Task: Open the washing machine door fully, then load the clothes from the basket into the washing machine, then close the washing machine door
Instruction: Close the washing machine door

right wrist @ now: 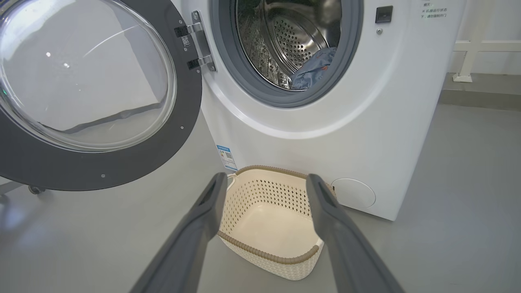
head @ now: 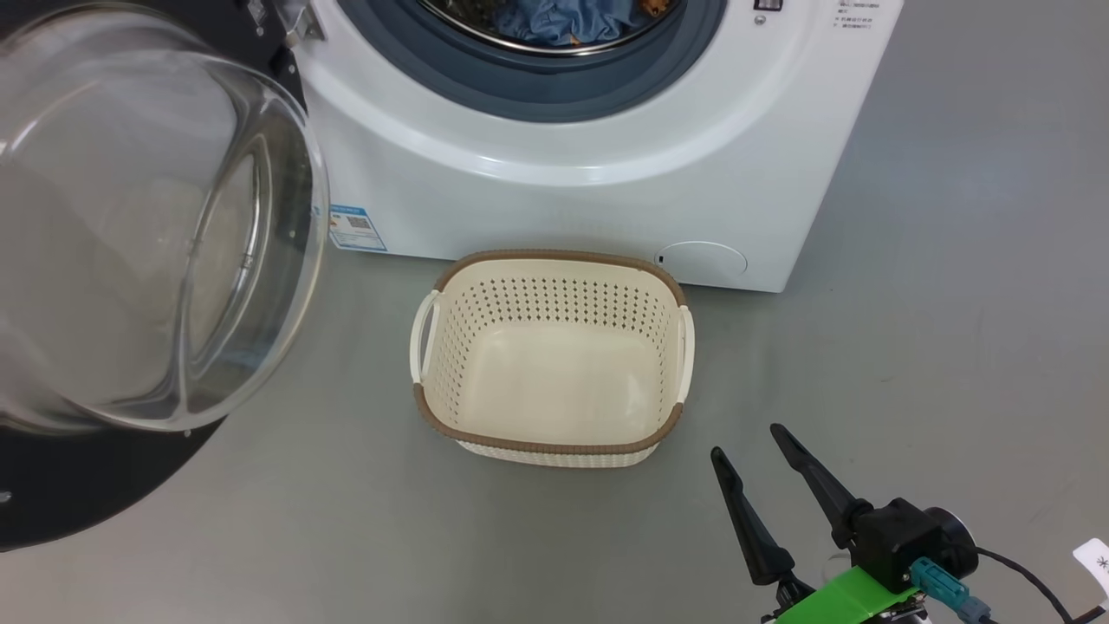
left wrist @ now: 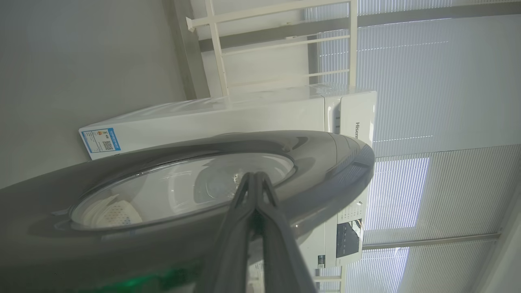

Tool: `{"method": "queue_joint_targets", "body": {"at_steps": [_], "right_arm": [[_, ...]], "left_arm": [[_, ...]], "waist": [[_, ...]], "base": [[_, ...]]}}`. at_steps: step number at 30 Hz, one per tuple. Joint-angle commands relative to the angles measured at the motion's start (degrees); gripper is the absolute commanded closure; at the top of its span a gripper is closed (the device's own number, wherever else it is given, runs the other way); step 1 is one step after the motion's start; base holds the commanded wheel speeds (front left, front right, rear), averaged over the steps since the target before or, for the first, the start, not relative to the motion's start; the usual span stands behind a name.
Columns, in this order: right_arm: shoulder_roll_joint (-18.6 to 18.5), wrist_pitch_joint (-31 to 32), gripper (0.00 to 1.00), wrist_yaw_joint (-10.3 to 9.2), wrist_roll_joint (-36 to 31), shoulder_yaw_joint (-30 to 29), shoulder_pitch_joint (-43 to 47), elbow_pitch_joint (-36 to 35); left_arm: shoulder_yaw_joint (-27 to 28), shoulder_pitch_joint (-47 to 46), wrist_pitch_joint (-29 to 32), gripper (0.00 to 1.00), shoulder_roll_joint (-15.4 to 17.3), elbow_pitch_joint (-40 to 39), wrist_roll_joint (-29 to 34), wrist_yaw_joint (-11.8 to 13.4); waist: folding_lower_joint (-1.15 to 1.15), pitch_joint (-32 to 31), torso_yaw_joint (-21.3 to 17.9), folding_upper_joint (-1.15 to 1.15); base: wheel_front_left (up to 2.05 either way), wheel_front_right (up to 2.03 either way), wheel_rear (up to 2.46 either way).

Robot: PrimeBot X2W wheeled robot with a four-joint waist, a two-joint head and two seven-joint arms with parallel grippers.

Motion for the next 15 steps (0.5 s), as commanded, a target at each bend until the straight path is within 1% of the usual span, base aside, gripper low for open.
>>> {"method": "queue_joint_targets", "body": {"at_steps": [1,6,15], "right_arm": [[0.24,-0.27,0.00,0.09,0.77,1.76,-1.19,-1.08],[0.24,-0.27,0.00,0.09,1.23,1.78,-1.01,-0.63],[0.24,-0.27,0.00,0.09,2.06,1.88,-0.64,-0.33]], "left_arm": [[1.00,0.72,1.39,1.00,2.84,-1.86,-0.38,-0.16],[1.38,1.10,5.38,1.00,0.92,-3.10,-0.82,-0.16],[1.98,2.35,10.33,1.00,-2.33,-6.51,-0.36,-0.16]], "waist": [[0.00,-0.20,0.18,0.00],[0.00,-0.76,0.28,0.00],[0.00,-1.15,-0.01,0.00]], "base": [[0.00,0.00,0.00],[0.00,0.00,0.00],[0.00,0.00,0.00]]}}
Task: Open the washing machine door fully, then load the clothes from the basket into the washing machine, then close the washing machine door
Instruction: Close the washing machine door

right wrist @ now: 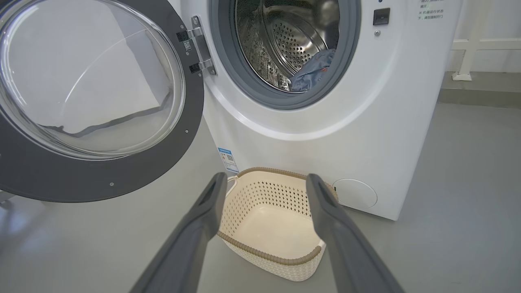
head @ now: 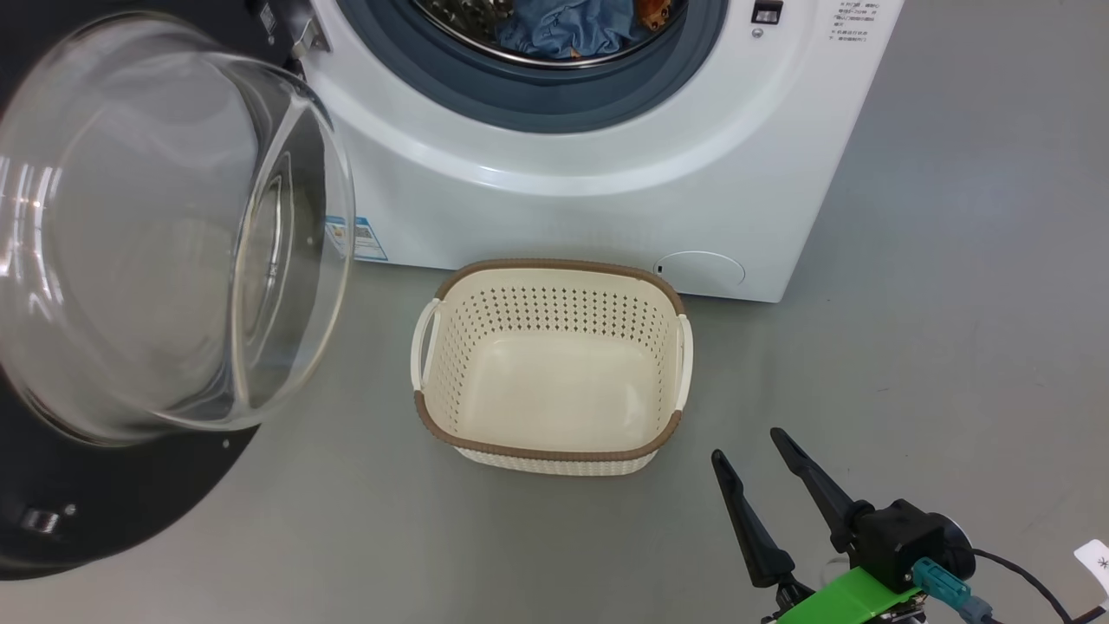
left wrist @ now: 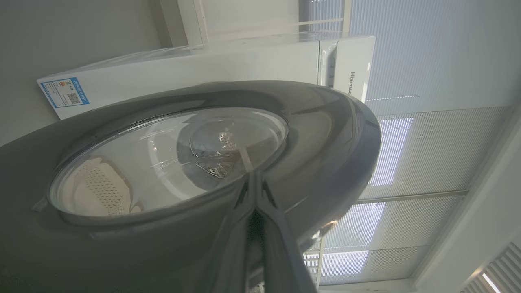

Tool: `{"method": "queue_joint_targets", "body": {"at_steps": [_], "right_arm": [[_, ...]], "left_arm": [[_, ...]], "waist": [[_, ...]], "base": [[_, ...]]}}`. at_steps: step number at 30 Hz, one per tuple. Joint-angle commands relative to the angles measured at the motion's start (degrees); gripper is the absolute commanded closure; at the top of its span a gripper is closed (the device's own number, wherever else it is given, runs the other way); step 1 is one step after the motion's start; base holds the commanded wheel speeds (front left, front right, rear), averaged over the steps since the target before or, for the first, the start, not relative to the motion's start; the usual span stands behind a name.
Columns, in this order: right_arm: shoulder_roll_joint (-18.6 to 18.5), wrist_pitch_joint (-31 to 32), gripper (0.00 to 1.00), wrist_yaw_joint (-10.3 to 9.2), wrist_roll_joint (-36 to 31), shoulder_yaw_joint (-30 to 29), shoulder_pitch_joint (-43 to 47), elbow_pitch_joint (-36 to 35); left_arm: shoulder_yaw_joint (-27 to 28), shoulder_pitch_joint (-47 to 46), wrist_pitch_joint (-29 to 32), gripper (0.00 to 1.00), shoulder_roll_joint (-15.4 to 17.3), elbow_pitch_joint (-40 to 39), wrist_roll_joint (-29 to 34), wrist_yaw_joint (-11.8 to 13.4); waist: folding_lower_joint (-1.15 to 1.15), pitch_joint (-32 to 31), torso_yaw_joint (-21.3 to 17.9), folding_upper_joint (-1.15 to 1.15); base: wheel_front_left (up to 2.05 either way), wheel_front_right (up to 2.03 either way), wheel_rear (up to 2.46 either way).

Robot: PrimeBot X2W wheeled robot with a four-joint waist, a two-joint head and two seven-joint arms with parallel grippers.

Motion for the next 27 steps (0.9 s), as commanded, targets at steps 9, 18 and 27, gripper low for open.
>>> {"method": "queue_joint_targets", "body": {"at_steps": [9,18,27], "right_arm": [[0.24,-0.27,0.00,0.09,1.16,1.21,0.34,-0.88],[0.24,-0.27,0.00,0.09,2.01,1.76,0.18,-0.73],[0.24,-0.27,0.00,0.09,3.04,1.71,0.72,-1.29]], "left_arm": [[0.50,2.50,9.12,1.00,-2.72,-9.25,-1.05,-0.16],[-0.89,4.27,14.75,1.00,-8.80,-17.51,-1.54,-0.16],[-1.45,7.27,17.20,1.00,-17.06,-25.94,-1.71,-0.16]], "waist": [[0.00,-0.65,0.66,0.00],[0.00,-0.73,0.38,0.00],[0.00,-1.44,-1.90,0.00]], "base": [[0.00,0.00,0.00],[0.00,0.00,0.00],[0.00,0.00,0.00]]}}
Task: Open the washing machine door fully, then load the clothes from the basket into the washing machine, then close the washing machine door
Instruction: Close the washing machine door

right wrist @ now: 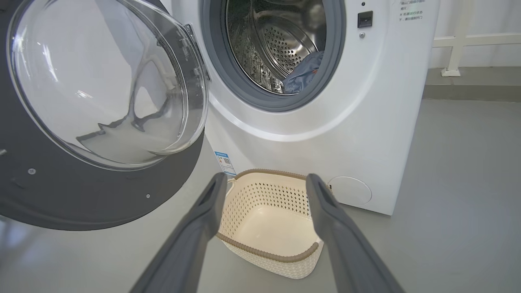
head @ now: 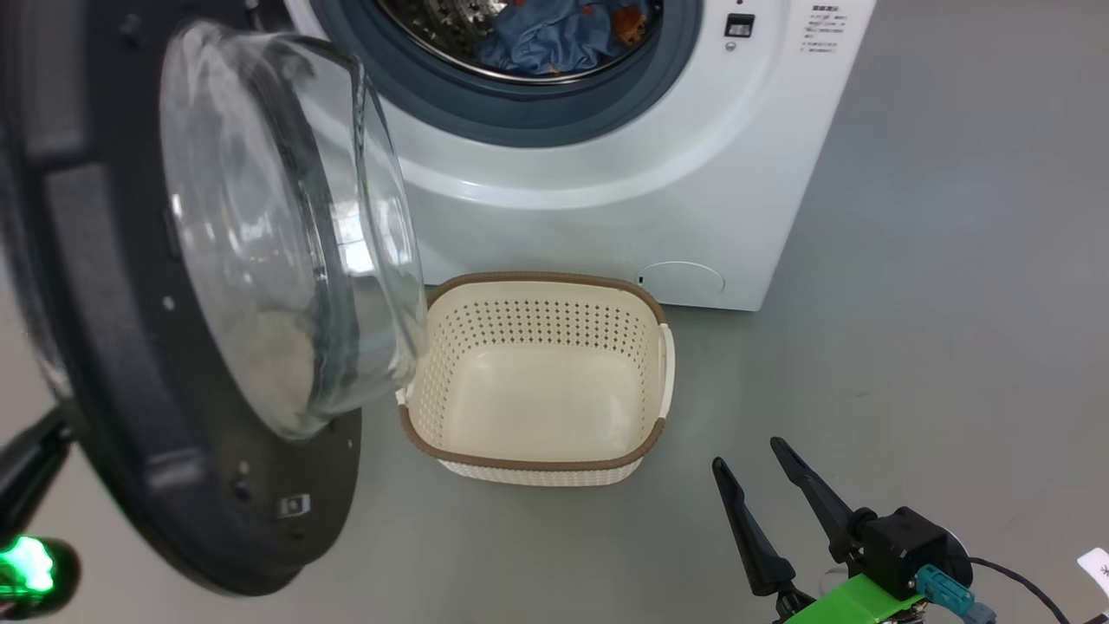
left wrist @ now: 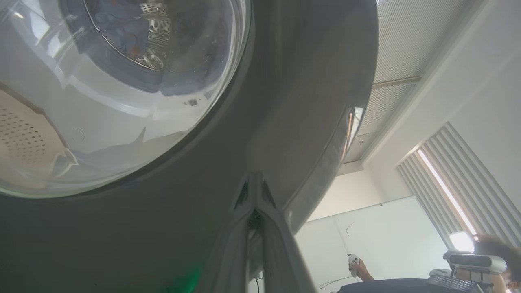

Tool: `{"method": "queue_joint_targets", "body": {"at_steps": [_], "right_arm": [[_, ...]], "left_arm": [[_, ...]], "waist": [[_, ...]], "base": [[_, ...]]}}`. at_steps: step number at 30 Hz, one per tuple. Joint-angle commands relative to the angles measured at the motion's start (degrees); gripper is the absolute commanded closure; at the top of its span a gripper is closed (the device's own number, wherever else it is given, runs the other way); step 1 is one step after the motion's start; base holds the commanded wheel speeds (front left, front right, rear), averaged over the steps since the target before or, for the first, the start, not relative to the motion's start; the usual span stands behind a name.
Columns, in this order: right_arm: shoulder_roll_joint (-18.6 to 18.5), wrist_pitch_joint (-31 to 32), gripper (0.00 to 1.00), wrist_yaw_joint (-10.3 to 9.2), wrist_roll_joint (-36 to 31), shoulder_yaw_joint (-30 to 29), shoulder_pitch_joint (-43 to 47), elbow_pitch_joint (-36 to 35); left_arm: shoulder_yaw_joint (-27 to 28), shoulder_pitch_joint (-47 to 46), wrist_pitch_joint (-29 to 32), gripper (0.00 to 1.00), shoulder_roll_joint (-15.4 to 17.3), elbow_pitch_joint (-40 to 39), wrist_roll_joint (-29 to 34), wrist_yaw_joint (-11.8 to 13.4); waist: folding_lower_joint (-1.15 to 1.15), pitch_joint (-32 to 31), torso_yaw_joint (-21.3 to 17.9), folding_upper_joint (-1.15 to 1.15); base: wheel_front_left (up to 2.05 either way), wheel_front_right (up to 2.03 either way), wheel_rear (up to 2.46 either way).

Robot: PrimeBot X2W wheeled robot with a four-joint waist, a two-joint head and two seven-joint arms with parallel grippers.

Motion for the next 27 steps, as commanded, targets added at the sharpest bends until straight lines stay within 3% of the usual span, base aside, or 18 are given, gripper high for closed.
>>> {"method": "queue_joint_targets", "body": {"at_steps": [1,5,10,27], "right_arm": [[0.24,-0.27,0.00,0.09,0.74,1.51,0.10,-1.62],[0.24,-0.27,0.00,0.09,1.04,1.64,0.54,-1.87],[0.24,-0.27,0.00,0.09,1.21,1.87,0.83,-1.93],[0.24,-0.27,0.00,0.09,3.01,1.75,0.91,-4.74]], "left_arm": [[0.31,0.69,1.42,1.00,0.84,-2.82,-0.06,-0.16],[-0.82,1.87,1.79,1.00,-2.43,-6.44,0.35,-0.16],[-2.32,1.61,-0.13,1.00,-4.07,-8.61,0.81,-0.16],[-11.05,0.08,-9.20,1.00,-4.55,-8.55,0.06,-0.17]], "waist": [[0.00,-0.26,-0.73,-0.01],[0.00,-0.38,-2.28,-0.01],[0.00,0.00,-3.88,-0.01],[0.00,4.95,-12.52,-0.01]], "base": [[0.00,0.00,0.00],[0.00,0.00,0.00],[0.00,0.00,0.00],[0.00,0.00,0.00]]}}
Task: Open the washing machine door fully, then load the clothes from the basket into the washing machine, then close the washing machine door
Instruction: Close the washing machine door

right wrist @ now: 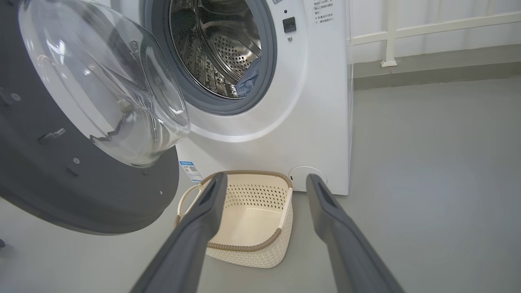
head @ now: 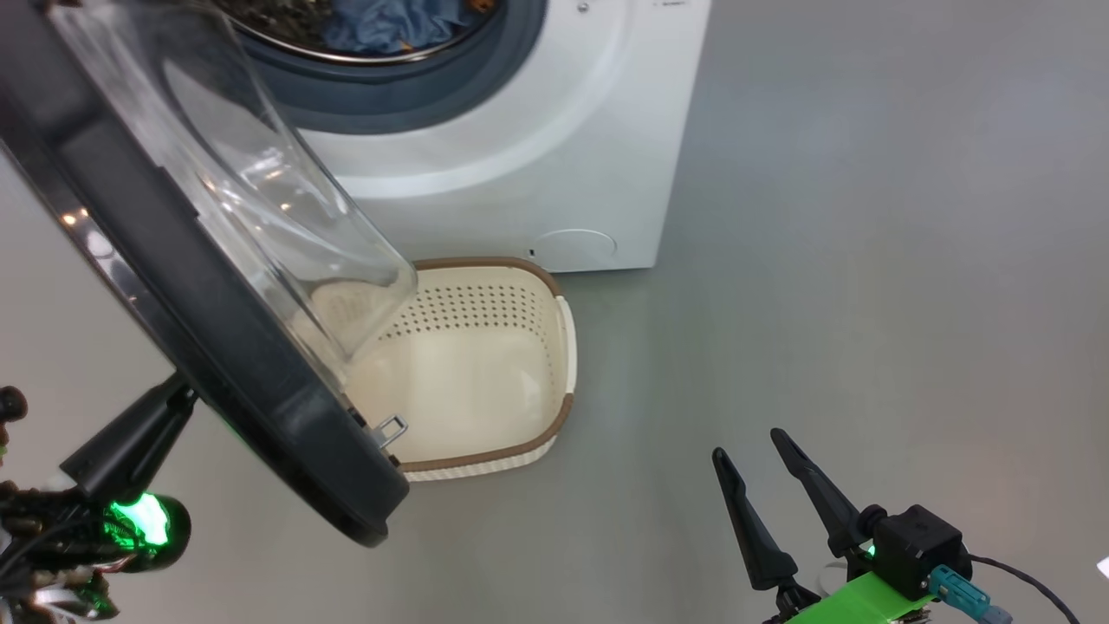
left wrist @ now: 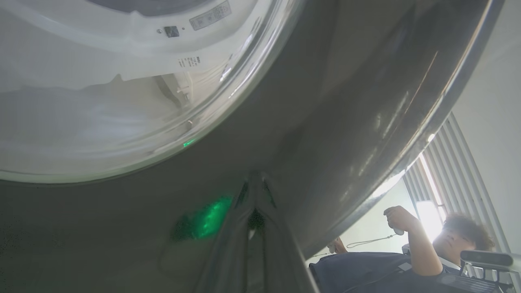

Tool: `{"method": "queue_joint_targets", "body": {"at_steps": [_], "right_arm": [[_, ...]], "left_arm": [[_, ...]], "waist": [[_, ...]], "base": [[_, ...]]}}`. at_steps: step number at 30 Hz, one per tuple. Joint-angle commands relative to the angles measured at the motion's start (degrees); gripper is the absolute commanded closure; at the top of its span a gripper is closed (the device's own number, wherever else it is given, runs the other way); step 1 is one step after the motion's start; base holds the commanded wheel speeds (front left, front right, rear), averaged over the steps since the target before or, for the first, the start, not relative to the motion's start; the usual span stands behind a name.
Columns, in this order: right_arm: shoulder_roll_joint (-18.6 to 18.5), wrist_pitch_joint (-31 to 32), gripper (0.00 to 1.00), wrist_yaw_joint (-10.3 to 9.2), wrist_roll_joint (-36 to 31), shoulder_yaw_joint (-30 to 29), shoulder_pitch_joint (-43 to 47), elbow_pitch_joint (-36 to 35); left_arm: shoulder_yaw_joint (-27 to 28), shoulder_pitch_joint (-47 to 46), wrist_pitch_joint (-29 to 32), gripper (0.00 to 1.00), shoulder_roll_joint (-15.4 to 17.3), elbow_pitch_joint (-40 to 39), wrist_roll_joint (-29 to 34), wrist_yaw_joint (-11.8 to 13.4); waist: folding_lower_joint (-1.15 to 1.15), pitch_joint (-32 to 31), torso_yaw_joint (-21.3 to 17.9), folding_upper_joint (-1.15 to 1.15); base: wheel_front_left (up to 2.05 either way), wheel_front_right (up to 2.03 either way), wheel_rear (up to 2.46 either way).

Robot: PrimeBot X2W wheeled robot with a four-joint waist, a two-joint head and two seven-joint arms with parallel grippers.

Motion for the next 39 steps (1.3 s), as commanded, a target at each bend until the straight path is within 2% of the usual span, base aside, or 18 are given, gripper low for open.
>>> {"method": "queue_joint_targets", "body": {"at_steps": [1,4,19,30,39], "right_arm": [[0.22,-0.27,0.00,0.09,0.44,1.34,0.10,-1.80],[0.22,-0.27,0.00,0.09,0.85,1.49,0.16,-2.37],[0.22,-0.27,0.00,0.09,2.42,2.10,0.34,-4.04],[0.22,-0.27,0.00,0.09,3.37,2.54,0.53,-5.86],[0.22,-0.27,0.00,0.09,3.53,1.45,0.68,-6.34]], "left_arm": [[0.85,-1.74,-1.05,1.00,1.15,-1.79,1.12,-0.17],[-0.67,-2.41,-3.92,1.00,1.14,-1.65,1.90,-0.17],[-7.72,-5.46,-9.65,1.00,1.14,-3.10,1.14,-0.17],[-6.88,-11.39,-15.05,1.00,1.14,-1.04,3.83,-0.17],[-5.17,-12.91,-15.60,1.00,1.14,0.94,4.57,-0.17]], "waist": [[0.00,1.95,-2.43,0.00],[0.00,2.64,-3.73,0.00],[0.00,5.77,-8.08,0.00],[0.00,8.42,-11.77,0.00],[0.00,8.42,-11.40,0.00]], "base": [[0.00,0.00,0.00],[0.00,0.00,0.00],[0.00,0.00,0.00],[0.00,0.00,0.00],[0.00,0.00,0.00]]}}
